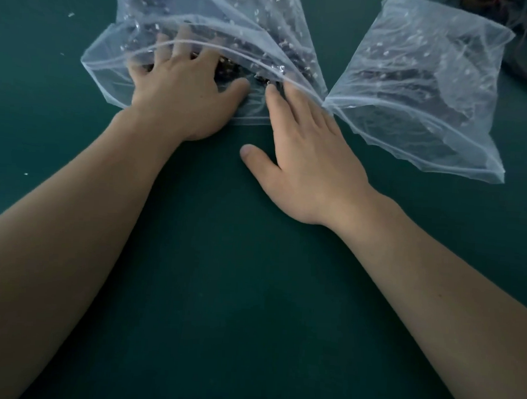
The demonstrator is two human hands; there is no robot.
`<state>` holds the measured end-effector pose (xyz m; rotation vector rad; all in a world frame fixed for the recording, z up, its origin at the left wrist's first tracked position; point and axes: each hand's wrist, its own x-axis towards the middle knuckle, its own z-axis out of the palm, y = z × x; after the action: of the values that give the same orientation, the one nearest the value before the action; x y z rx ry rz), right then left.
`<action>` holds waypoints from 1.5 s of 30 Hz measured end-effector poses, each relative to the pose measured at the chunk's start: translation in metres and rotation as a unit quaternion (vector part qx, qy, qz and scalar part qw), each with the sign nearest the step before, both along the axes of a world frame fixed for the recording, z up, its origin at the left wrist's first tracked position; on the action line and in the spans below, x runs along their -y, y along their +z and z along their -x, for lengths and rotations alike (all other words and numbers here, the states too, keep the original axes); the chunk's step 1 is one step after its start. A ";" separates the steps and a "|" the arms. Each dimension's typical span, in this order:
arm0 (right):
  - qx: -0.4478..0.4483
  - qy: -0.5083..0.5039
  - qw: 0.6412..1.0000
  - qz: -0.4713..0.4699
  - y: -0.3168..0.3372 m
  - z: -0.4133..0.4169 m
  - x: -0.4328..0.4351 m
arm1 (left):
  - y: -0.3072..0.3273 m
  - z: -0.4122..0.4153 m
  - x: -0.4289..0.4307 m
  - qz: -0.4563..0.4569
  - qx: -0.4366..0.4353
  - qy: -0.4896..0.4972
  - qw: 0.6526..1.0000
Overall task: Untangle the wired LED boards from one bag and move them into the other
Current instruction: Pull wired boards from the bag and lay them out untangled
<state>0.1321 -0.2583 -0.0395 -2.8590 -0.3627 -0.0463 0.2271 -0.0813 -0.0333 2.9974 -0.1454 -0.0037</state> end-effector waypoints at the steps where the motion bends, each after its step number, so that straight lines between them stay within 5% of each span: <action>1: -0.001 0.000 1.000 -0.002 0.000 0.000 0.000 | 0.001 0.002 -0.001 -0.002 0.011 -0.019 1.000; 10: 0.012 0.006 0.999 -0.049 0.004 0.003 -0.001 | 0.012 -0.004 0.031 0.064 0.039 -0.078 0.994; 22: 0.095 -0.004 0.976 -0.197 0.009 0.008 0.006 | 0.001 0.030 0.008 -0.002 0.037 -0.183 0.982; 32: 0.060 -0.011 0.986 -0.155 0.013 0.017 0.011 | -0.007 0.097 -0.002 0.067 0.052 -0.205 0.975; 40: 0.099 0.030 0.991 -0.082 0.005 0.045 -0.005 | -0.004 0.092 0.002 0.076 0.074 -0.128 0.986; 45: 0.080 -0.031 0.979 -0.187 0.008 0.041 0.000 | -0.005 0.110 0.005 0.074 0.063 -0.134 0.986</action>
<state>0.0912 -0.2586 -0.0310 -2.4984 -0.2633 -0.3217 0.1171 -0.0865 -0.0383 2.8044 -0.5375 0.1617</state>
